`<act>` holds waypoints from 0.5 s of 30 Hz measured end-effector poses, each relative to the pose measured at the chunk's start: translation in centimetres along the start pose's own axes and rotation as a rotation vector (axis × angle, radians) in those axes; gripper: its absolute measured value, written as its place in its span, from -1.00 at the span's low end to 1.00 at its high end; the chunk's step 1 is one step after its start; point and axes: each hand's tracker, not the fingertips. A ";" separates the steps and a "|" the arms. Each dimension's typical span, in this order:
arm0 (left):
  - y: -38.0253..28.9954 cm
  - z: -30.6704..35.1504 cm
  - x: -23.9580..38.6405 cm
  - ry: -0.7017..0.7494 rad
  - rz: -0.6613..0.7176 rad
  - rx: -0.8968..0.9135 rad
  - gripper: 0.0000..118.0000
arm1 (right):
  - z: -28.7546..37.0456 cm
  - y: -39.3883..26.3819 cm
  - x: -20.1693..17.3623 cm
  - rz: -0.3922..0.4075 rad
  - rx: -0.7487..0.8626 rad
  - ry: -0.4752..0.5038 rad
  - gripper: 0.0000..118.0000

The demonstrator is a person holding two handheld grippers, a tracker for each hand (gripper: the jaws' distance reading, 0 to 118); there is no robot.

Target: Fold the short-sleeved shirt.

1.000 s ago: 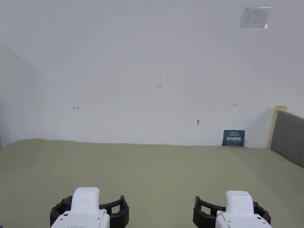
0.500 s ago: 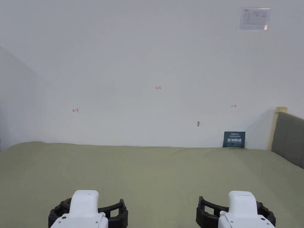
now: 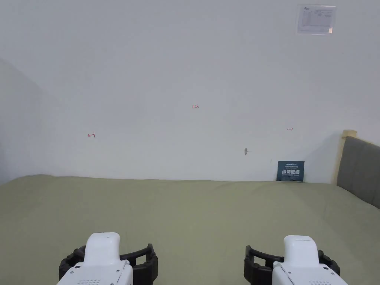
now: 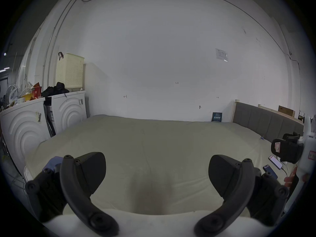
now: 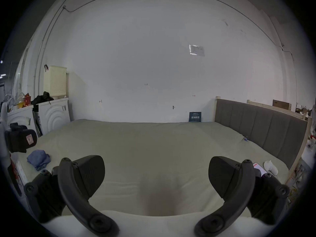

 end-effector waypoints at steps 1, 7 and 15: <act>0.1 0.0 0.0 -0.001 0.002 0.000 1.00 | 0.0 0.0 -0.1 0.000 -0.001 -0.011 1.00; 0.5 0.2 -0.2 -0.026 0.003 -0.001 1.00 | 0.2 0.6 -0.5 -0.001 -0.029 -0.062 1.00; 0.5 0.3 -0.5 -0.024 0.014 0.006 1.00 | 0.2 2.1 -0.5 -0.021 -0.092 -0.048 1.00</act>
